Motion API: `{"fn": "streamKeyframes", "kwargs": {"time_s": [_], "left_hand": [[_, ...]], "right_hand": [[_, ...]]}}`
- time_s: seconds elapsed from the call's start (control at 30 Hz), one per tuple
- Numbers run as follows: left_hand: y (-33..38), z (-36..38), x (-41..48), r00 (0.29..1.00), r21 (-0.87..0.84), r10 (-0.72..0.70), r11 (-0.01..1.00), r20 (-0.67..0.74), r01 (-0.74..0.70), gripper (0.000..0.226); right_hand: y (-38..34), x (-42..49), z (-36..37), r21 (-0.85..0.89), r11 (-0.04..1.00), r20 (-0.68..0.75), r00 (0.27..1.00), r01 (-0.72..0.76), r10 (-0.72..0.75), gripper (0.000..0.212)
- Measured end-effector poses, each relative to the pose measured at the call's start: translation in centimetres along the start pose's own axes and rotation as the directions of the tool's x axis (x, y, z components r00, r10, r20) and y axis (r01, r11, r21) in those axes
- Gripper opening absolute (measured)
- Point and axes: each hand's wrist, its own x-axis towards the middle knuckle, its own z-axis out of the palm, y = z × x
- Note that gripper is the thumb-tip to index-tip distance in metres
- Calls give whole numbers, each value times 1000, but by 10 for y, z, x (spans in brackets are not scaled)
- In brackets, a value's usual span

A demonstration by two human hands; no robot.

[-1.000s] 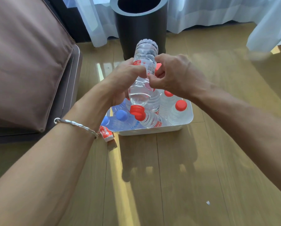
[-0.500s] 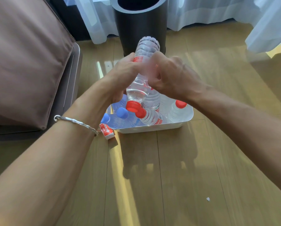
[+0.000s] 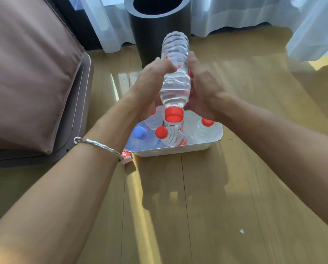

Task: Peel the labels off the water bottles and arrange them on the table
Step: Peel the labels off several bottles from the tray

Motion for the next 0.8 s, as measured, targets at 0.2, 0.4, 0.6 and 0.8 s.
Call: {"fn": "streamKeyframes", "kwargs": {"time_s": [0.2,0.4,0.6,0.8], "left_hand": [[-7,-16,1,976,473,171,855,135,-215,36],[-7,-32,-1,913,812,407,530,12,-247,36],[-9,-25,-4,858,898,491,295,150,-326,31],[-10,-20,-2,818,934,522,102,243,-343,29]], "right_hand": [[6,0,-2,70,997,39,999,34,-37,66],[10,2,-3,-191,978,-104,989,87,-109,59],[11,1,1,-259,956,-121,977,139,-175,44],[14,5,-1,-388,906,-181,949,172,-258,43]]}}
